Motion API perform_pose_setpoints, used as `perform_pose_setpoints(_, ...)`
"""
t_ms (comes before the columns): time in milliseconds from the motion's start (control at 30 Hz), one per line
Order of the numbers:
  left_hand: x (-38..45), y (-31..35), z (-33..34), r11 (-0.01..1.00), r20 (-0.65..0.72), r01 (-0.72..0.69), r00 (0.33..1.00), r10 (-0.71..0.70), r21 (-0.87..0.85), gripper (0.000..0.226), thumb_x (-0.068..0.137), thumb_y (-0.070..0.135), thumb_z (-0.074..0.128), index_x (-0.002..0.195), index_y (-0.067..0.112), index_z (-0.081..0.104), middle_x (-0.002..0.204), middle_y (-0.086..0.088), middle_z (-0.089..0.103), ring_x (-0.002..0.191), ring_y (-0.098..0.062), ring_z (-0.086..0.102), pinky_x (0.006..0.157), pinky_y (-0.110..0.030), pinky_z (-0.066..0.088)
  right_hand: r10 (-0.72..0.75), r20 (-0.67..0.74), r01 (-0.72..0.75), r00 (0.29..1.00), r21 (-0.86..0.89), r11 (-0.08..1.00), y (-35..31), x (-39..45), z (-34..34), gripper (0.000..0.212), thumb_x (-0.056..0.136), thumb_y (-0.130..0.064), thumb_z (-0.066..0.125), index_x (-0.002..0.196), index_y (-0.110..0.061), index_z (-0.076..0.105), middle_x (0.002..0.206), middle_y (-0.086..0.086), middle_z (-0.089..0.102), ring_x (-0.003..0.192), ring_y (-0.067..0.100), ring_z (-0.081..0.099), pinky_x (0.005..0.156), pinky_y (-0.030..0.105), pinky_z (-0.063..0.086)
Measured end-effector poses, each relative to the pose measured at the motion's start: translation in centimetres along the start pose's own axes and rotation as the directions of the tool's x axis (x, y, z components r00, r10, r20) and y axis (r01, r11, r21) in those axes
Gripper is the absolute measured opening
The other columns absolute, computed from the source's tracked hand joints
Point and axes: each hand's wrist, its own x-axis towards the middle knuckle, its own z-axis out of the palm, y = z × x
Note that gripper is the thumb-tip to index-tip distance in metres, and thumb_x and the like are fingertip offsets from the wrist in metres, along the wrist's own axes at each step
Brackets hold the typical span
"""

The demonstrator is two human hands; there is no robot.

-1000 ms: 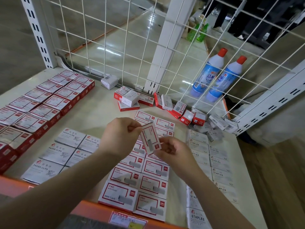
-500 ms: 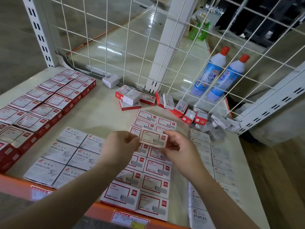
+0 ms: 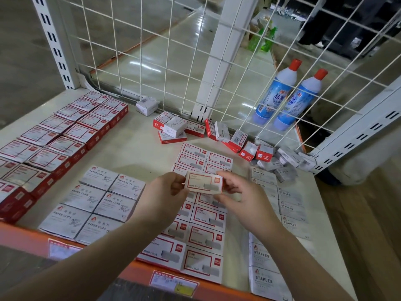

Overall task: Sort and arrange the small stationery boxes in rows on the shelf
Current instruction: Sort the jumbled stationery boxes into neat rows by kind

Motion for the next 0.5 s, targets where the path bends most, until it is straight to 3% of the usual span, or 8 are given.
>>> perform_pose_setpoints(133, -0.4, 0.3, -0.2, 0.999, 0.003, -0.031, 1.000, 0.031, 0.014, 0.016, 0.088, 0.016, 0.060, 0.104, 0.018, 0.059, 0.088, 0.013, 0.060, 0.087, -0.007, 0.061, 0.069, -0.009, 0.048, -0.045, -0.021, 0.044, 0.999, -0.043, 0.998, -0.2, -0.6, -0.4, 0.057, 0.081, -0.016, 0.069, 0.102, -0.060, 0.041, 0.092, -0.037, 0.053, 0.091, -0.022, 0.049, 0.076, -0.003, 0.036)
perform_pose_setpoints(500, -1.1, 1.0, -0.9, 0.995, 0.041, -0.066, 0.997, 0.064, 0.068, 0.026, 0.089, 0.023, 0.059, 0.114, 0.020, 0.056, 0.088, 0.019, 0.055, 0.085, -0.002, 0.057, 0.074, -0.014, 0.049, -0.032, -0.043, 0.032, 0.999, -0.016, 0.999, -0.2, -1.4, -1.0, 0.051, 0.080, -0.016, 0.071, 0.100, -0.056, 0.047, 0.081, -0.042, 0.057, 0.087, -0.022, 0.052, 0.074, -0.004, 0.036)
